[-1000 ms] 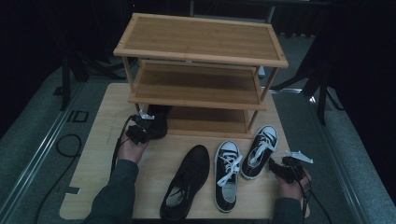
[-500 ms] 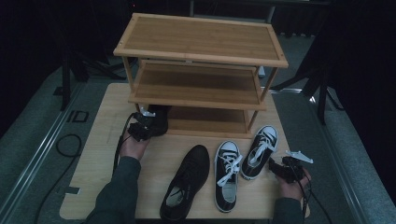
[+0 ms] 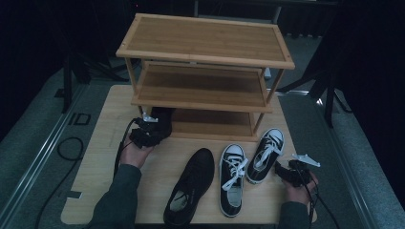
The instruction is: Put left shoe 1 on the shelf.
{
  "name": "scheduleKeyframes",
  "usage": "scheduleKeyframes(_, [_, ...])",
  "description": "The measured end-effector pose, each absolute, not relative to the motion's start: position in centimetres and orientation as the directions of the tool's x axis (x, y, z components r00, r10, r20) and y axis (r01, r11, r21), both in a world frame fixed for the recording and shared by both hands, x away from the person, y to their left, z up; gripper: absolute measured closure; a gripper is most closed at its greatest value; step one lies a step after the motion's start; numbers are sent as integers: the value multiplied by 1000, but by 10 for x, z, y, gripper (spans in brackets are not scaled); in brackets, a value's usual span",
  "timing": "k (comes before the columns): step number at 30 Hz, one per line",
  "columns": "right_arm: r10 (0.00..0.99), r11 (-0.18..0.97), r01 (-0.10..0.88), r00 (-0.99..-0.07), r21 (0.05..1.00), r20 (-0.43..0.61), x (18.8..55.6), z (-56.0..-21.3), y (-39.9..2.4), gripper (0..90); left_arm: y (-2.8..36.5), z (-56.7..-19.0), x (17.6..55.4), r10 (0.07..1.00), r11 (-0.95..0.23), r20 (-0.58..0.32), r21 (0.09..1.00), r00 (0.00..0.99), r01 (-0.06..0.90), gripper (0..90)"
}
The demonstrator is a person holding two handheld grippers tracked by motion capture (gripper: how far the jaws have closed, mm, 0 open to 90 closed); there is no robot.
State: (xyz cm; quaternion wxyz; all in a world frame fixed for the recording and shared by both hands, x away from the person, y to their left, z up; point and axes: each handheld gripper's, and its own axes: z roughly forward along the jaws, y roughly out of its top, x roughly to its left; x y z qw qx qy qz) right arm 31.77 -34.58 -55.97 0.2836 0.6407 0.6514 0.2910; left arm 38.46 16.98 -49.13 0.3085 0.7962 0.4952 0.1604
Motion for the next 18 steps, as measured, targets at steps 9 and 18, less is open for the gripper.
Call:
scheduleKeyframes(9, [1000,10,670,-18,742,4,318,-560,-346,295,169,-489,374,836,-361,-93,649,541,670,594])
scheduleKeyframes(18, [1000,10,670,-18,743,3,318,-560,-346,296,164,-483,367,790,-405,-115,639,602,654,524])
